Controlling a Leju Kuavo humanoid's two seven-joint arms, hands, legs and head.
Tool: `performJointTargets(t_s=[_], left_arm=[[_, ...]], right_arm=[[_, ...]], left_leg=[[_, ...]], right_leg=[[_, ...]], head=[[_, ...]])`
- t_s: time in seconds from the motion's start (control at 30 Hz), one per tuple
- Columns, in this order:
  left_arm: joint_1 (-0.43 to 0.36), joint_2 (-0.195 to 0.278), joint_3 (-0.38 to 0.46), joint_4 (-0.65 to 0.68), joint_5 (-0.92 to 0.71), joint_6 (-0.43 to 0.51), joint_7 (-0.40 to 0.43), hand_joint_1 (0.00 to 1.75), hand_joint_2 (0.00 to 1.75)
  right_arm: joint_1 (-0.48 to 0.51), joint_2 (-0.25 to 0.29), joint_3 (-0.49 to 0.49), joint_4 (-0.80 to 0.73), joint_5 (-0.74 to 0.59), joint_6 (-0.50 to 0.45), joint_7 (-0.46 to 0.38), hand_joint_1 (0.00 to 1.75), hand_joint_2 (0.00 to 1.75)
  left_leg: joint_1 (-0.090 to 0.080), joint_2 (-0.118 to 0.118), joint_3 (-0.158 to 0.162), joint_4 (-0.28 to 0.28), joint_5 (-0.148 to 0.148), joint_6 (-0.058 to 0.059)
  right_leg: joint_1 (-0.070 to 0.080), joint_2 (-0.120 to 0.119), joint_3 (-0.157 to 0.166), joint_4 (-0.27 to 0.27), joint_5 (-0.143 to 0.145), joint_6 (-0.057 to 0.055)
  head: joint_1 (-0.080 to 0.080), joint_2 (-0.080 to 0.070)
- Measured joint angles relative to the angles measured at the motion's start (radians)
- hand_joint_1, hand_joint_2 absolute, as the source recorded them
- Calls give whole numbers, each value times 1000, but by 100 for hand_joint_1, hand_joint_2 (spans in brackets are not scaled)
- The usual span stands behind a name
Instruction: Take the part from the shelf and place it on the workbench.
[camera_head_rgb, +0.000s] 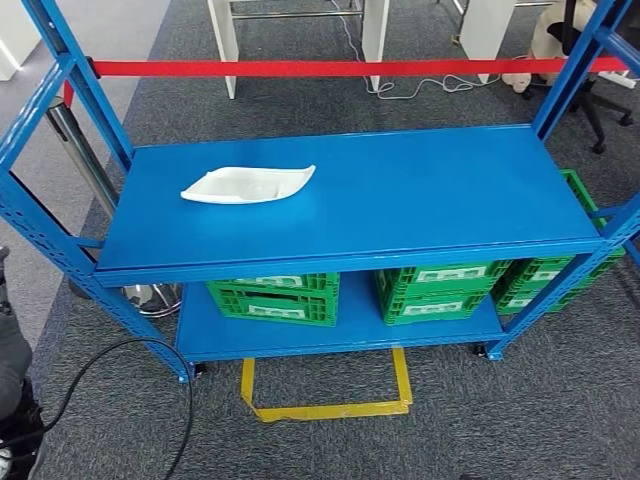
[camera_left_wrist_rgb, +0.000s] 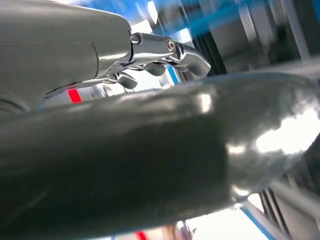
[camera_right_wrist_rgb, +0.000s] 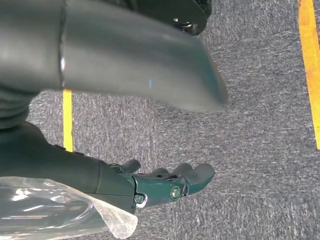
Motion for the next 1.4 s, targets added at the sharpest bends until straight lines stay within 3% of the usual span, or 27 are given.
performJointTargets(t_s=[0.1, 0.33, 0.47, 0.87, 1.0, 1.2, 1.4], left_arm=[[4, 37, -27, -13, -51, -67, 36, 0, 0], [-24, 89, -72, 4, -185, -79, 97, 0, 0], [-67, 108, -123, 35, -304, -56, 142, 0, 0], [-197, 199, -278, 135, -594, 85, 232, 0, 0], [-274, 238, -347, 176, -809, 156, 298, 0, 0], [-440, 253, -475, 289, -949, 187, 351, 0, 0], [-577, 212, -585, 442, -1079, 263, 428, 0, 0]], right_arm=[[-4, 0, -4, 2, 11, 1, 6, 0, 175], [-11, 2, -5, 5, 29, 2, 6, 0, 175], [-15, 4, -5, 7, 40, 4, -6, 0, 0], [-26, 10, -4, 10, 62, 44, -97, 0, 0], [-33, 13, 6, 10, 81, 26, -146, 0, 175], [-54, 16, 14, 12, 72, 173, -175, 0, 175], [-67, 21, 15, 12, 55, 285, -157, 0, 175]], left_leg=[[0, 0, 0, 0, 0, 0], [0, 0, 0, 0, 0, 0], [0, 1, 0, 0, 1, 1], [0, 2, 0, 1, 1, 0], [0, 2, -1, 1, 2, 0], [0, 2, -1, 2, 3, 0], [0, 2, -2, 4, 4, 1]], right_leg=[[0, 0, 0, 0, 0, 0], [0, 0, -1, 0, 1, 0], [0, 1, -1, 0, 1, 1], [0, 3, -1, 0, 2, 1], [0, 3, -1, 0, 3, 1], [0, 3, -2, 0, 5, 3], [0, 3, -2, 0, 6, 3]], head=[[0, 0], [0, 0], [0, 0], [0, 0], [0, 0], [0, 0], [0, 0]])
